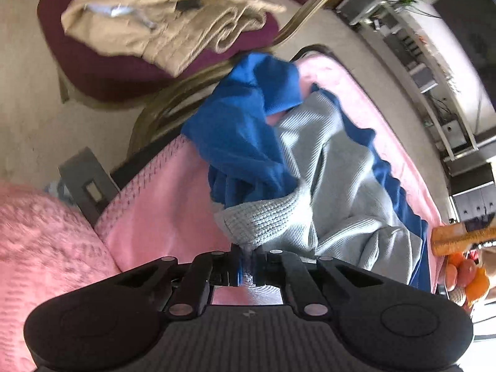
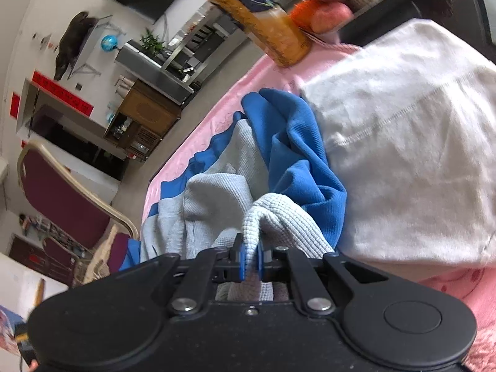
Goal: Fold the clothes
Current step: 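Lower the sweater onto the bed with both tools holding its edges, then lift the sweater again with both tools and lay it flat on the bed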
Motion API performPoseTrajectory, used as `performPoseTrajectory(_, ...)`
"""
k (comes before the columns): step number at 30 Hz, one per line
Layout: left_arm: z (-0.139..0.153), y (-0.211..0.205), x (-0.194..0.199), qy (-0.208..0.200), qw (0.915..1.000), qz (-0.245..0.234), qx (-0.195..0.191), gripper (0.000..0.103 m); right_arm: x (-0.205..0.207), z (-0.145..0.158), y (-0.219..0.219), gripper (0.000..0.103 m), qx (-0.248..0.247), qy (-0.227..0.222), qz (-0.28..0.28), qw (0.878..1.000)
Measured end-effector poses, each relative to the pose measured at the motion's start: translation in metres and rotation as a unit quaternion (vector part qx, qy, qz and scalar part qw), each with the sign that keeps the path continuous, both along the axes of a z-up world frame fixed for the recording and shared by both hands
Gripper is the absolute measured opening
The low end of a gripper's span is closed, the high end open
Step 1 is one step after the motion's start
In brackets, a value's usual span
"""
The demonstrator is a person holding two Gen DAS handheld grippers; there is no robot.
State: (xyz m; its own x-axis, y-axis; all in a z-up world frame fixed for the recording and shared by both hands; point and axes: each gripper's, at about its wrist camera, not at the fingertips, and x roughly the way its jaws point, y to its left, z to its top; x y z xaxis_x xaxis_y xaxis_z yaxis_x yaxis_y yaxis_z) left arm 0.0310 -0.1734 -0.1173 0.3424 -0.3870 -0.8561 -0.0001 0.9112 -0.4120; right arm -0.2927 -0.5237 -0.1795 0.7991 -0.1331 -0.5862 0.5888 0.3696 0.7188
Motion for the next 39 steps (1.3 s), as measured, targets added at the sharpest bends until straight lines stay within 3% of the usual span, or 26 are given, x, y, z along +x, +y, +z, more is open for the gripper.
performPoseTrajectory(2,-0.002,0.005,0.001,0.000,1.0000,-0.002,-0.004,0.003,-0.004,-0.005,-0.004,0.009,0.020,-0.002,-0.011,1.000)
performPoseTrajectory(7,-0.022,0.010,-0.001,0.013,0.9998,-0.014,0.006,0.003,-0.019,-0.021,-0.012,0.024,0.087,-0.028,-0.037,0.995)
performPoseTrajectory(9,-0.029,0.012,-0.001,0.018,0.9996,-0.017,0.009,0.003,-0.029,-0.027,-0.013,0.032,0.119,-0.058,-0.059,0.989)
performPoseTrajectory(12,-0.040,0.015,-0.002,0.025,0.9993,-0.022,0.014,0.003,-0.037,-0.034,-0.014,0.036,0.152,-0.080,-0.087,0.981)
performPoseTrajectory(14,-0.042,0.014,-0.002,0.024,0.9990,-0.033,0.016,0.003,-0.036,-0.033,-0.012,0.039,0.162,-0.076,-0.099,0.979)
performPoseTrajectory(17,-0.046,0.012,-0.001,0.023,0.9984,-0.049,0.017,0.003,-0.022,-0.025,-0.008,0.040,0.154,-0.034,-0.108,0.982)
performPoseTrajectory(18,-0.047,0.012,0.000,0.027,0.9981,-0.053,0.015,0.003,-0.017,-0.022,-0.007,0.040,0.149,-0.015,-0.112,0.982)
performPoseTrajectory(20,-0.051,0.013,0.002,0.035,0.9976,-0.060,0.009,0.003,-0.008,-0.014,-0.005,0.028,0.126,0.039,-0.129,0.983)
performPoseTrajectory(21,-0.053,0.013,0.003,0.039,0.9972,-0.064,0.007,0.003,-0.003,-0.010,-0.003,0.010,0.107,0.066,-0.138,0.982)
performPoseTrajectory(24,-0.044,0.017,0.009,0.036,0.9973,-0.063,-0.009,0.003,0.003,0.004,0.005,0.008,0.059,0.088,-0.142,0.984)
performPoseTrajectory(27,0.010,0.010,0.025,-0.022,0.9966,-0.069,-0.039,0.002,0.013,0.041,0.000,0.007,0.032,0.062,-0.135,0.988)
performPoseTrajectory(30,0.087,0.027,0.017,-0.103,0.9867,-0.065,-0.108,0.002,0.019,0.120,0.000,0.006,-0.026,-0.004,-0.135,0.991)
performPoseTrajectory(32,0.138,0.041,0.008,-0.157,0.9733,-0.061,-0.156,0.002,0.016,0.180,0.005,0.005,-0.066,-0.057,-0.136,0.987)
performPoseTrajectory(35,0.216,0.062,-0.004,-0.236,0.9433,-0.054,-0.227,0.002,-0.011,0.263,0.027,0.005,-0.137,-0.138,-0.142,0.971)
performPoseTrajectory(37,0.259,0.077,-0.015,-0.281,0.9205,-0.049,-0.267,0.003,-0.040,0.303,0.044,0.005,-0.177,-0.194,-0.149,0.953)
performPoseTrajectory(39,0.282,0.097,-0.031,-0.301,0.9073,-0.045,-0.290,0.003,-0.068,0.329,0.060,0.005,-0.212,-0.232,-0.154,0.937)
